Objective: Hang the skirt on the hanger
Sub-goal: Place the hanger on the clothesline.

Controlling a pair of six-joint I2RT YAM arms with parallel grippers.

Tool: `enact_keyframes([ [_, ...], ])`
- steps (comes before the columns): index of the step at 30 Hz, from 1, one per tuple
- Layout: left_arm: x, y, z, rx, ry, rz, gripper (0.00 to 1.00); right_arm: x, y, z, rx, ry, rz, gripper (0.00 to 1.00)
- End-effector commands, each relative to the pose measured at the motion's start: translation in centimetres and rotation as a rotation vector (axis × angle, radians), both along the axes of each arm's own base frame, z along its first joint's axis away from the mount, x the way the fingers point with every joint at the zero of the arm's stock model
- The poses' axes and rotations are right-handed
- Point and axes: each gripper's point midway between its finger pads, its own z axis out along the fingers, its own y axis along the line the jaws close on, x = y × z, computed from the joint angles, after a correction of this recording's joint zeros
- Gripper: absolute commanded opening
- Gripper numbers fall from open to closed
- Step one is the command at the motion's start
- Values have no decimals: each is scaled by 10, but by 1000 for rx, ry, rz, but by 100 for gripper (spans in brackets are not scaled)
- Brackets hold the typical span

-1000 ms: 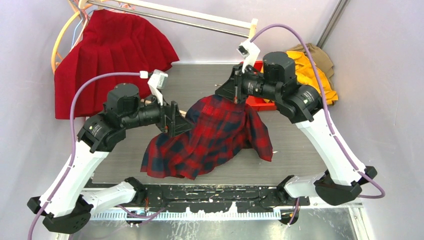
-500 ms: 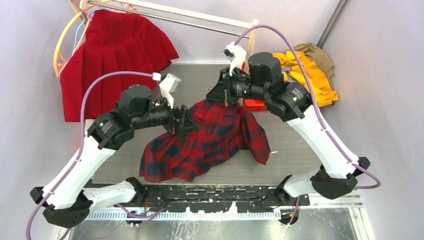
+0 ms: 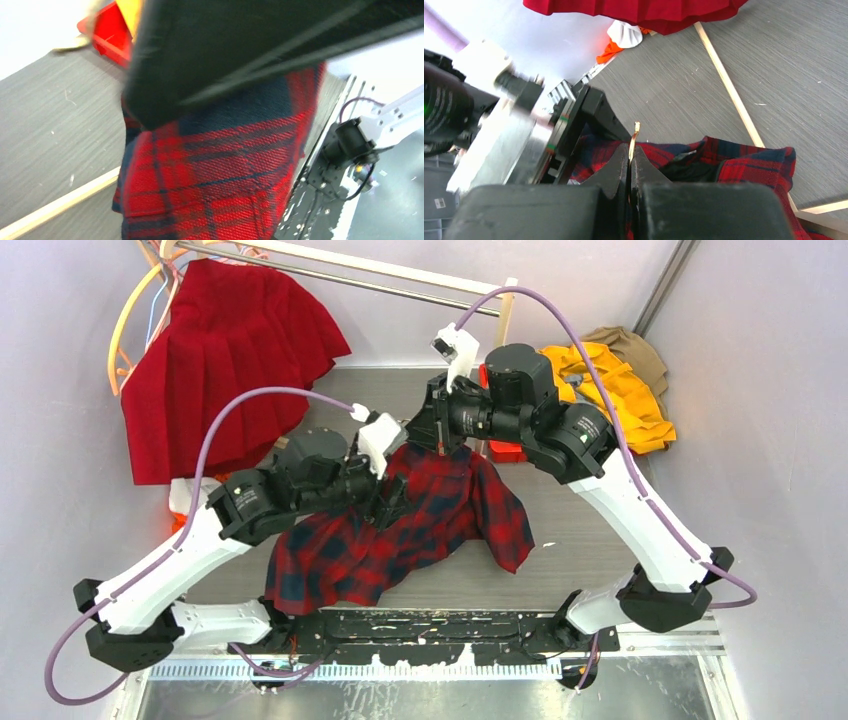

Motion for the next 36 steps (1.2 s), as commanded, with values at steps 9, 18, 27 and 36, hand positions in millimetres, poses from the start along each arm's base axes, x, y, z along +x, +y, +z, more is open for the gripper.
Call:
enact_keyframes([
  [9, 17, 3, 35, 53, -229, 165, 0, 6, -9, 70, 203, -100, -110, 1],
  [18, 27, 11, 40, 125, -285, 253, 0, 28, -22, 69, 311, -27, -313, 1],
  [27, 11, 19, 64, 66, -302, 178, 0, 10, -11, 87, 478, 1, -212, 4],
  [36, -9, 31, 82, -21, -313, 105, 0, -2, -12, 97, 523, -22, -155, 32],
])
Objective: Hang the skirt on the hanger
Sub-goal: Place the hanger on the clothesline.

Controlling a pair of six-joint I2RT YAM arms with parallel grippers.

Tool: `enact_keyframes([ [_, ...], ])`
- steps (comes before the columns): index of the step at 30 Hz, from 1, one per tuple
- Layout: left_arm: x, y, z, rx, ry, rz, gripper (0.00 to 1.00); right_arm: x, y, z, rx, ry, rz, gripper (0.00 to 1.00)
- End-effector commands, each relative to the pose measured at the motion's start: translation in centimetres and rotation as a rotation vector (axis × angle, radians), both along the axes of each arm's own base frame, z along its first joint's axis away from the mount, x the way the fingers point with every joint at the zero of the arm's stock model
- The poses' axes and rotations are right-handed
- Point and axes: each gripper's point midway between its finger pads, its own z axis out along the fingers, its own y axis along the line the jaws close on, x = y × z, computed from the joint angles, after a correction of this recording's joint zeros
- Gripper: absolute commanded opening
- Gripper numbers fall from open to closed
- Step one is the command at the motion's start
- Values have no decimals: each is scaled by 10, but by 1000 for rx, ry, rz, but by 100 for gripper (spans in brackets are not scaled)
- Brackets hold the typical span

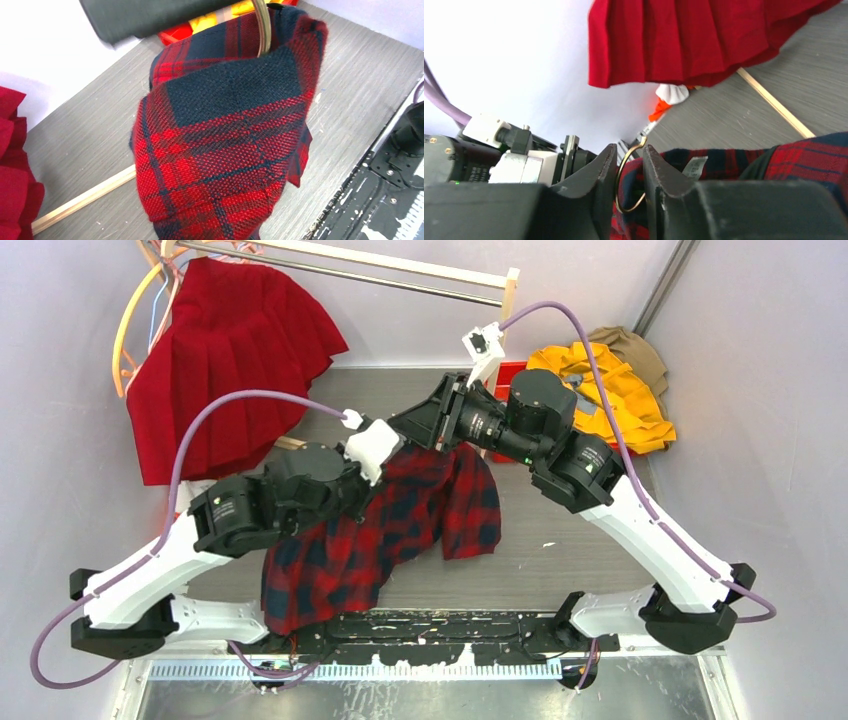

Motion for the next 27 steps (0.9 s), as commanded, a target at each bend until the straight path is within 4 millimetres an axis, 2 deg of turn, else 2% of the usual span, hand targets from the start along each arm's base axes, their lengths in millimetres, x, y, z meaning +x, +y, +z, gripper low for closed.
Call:
enact_keyframes([
  [1, -14, 8, 54, -163, -87, -69, 0, -1, -16, 61, 174, -127, -42, 35],
  [6, -15, 15, 58, -166, -105, -65, 0, -1, -14, 61, 177, -129, -33, 37],
  [8, -14, 19, 60, -168, -111, -57, 0, 0, -16, 61, 179, -132, -43, 45],
  [12, -11, 31, 65, -159, -135, -18, 0, -1, -21, 65, 176, -145, -60, 53],
  [19, -5, 57, 91, -165, -201, 58, 0, -9, -53, 77, 163, -193, -143, 55],
  [24, -2, 63, 114, -177, -263, 62, 0, -17, -76, 86, 164, -229, -192, 55],
  [27, 2, 57, 125, -163, -301, 49, 0, -20, -86, 90, 161, -243, -213, 55],
])
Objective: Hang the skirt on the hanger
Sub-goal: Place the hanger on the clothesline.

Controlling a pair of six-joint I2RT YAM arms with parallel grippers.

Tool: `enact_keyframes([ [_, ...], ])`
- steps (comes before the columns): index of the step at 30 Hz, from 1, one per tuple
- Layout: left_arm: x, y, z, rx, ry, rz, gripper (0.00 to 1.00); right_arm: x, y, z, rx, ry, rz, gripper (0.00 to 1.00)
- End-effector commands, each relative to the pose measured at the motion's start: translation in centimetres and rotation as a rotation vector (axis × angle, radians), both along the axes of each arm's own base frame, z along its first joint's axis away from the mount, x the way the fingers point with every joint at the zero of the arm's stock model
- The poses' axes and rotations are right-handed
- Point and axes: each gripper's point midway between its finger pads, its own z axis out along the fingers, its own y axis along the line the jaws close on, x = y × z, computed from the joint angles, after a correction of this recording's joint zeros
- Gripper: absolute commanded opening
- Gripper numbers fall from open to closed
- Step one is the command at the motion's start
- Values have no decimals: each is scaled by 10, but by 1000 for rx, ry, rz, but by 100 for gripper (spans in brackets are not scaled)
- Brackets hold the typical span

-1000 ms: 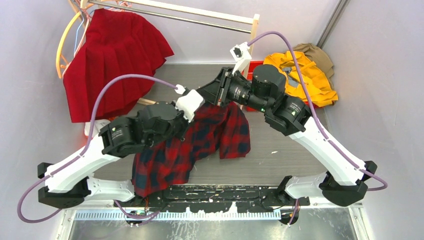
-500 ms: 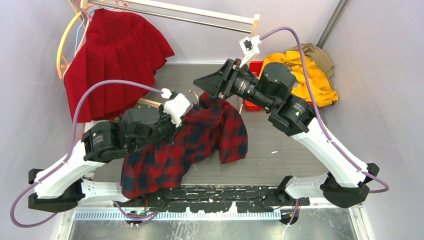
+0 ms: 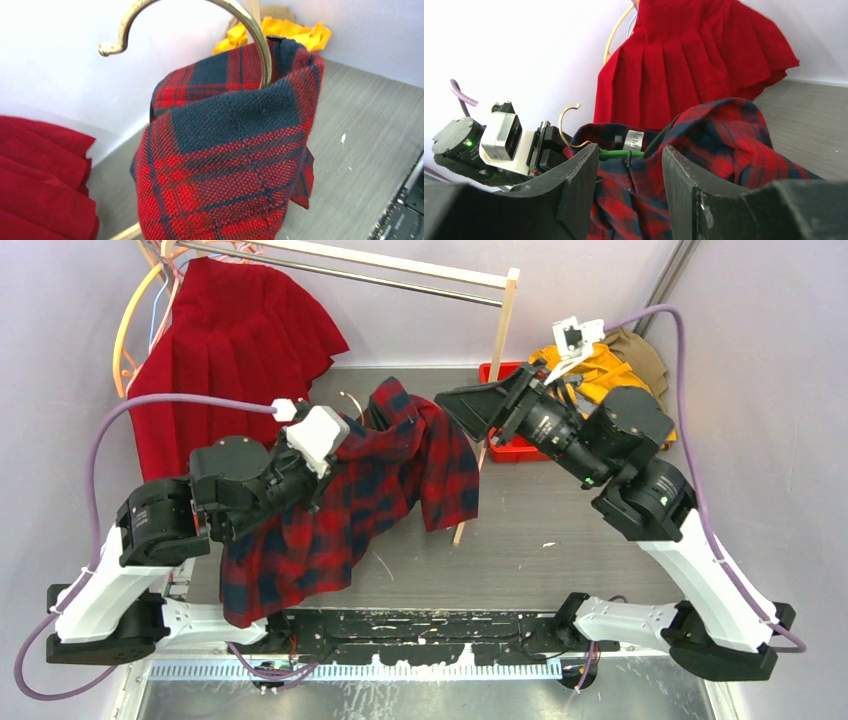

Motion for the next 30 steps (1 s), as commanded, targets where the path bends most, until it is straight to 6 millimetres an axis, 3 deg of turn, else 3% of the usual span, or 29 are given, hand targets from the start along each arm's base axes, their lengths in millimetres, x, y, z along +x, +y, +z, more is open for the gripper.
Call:
enact_keyframes([
  [1, 12, -1, 64, -128, -151, 21, 0, -6, -26, 26, 30, -74, -70, 55],
  [5, 24, -9, 75, -122, -174, 10, 0, -10, -34, 28, 23, -85, -83, 55],
  [15, 91, 2, 79, -195, -95, 24, 0, -15, -51, 25, -14, -103, -124, 56],
  [20, 112, -6, 88, -276, -63, -77, 0, -17, -61, 26, -24, -118, -152, 56],
  [30, 126, -19, 102, -340, -68, -239, 0, -14, -70, 24, -58, -136, -194, 57],
])
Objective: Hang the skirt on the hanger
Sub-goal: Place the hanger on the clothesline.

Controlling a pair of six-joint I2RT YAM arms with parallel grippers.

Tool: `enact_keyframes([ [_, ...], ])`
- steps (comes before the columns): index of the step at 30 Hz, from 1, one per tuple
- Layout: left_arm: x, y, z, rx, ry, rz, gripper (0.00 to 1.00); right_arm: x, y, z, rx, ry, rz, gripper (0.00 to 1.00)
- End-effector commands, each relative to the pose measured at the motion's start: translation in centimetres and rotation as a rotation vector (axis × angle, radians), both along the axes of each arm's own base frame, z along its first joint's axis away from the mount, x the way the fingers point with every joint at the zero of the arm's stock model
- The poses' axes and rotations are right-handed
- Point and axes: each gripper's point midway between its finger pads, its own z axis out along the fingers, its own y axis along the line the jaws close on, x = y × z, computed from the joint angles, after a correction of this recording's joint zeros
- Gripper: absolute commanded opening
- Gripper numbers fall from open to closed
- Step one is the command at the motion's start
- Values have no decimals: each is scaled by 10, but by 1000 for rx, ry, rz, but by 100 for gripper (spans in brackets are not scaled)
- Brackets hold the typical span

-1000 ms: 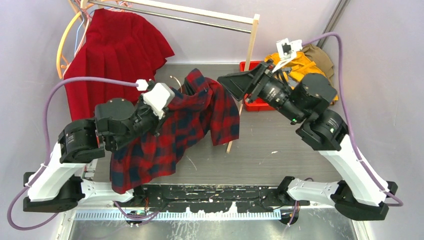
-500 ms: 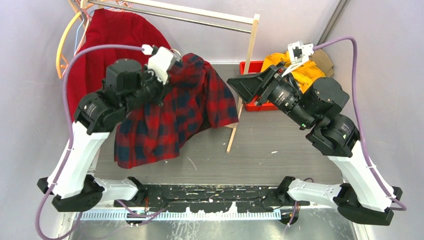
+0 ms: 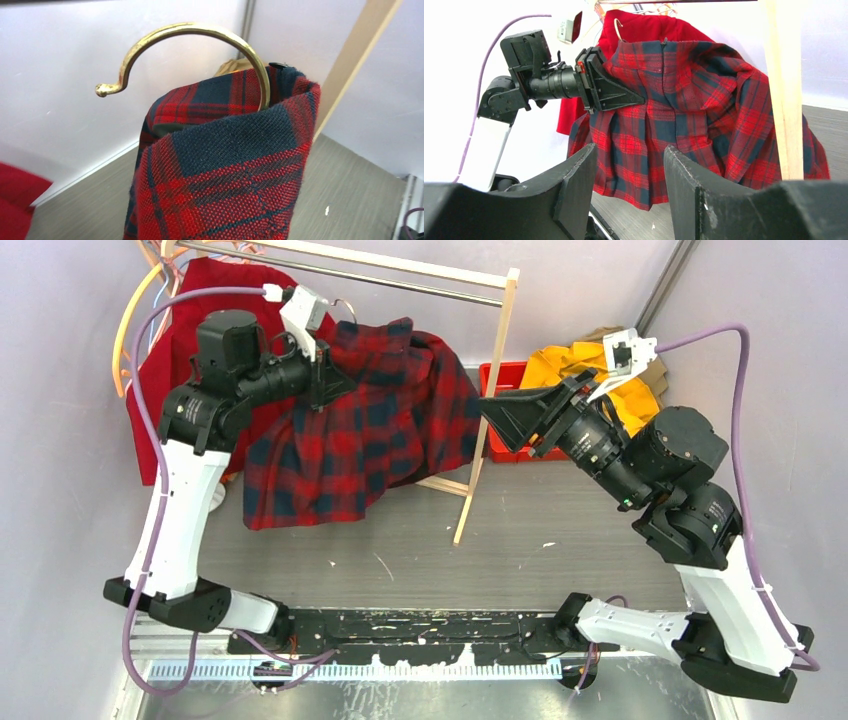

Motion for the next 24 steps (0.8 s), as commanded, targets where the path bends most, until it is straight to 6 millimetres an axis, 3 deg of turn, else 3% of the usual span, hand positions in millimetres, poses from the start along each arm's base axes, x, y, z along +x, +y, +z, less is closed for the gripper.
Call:
enact_keyframes([
  [1, -13, -21, 87, -157, -267, -173, 0, -2, -13, 18, 18, -54, -38, 57],
  [7, -7, -25, 95, -179, -289, -231, 0, 0, -18, 16, 7, -55, -63, 58],
  [24, 27, -40, 84, -225, -230, -359, 0, -3, -35, 12, 9, -55, -118, 58],
])
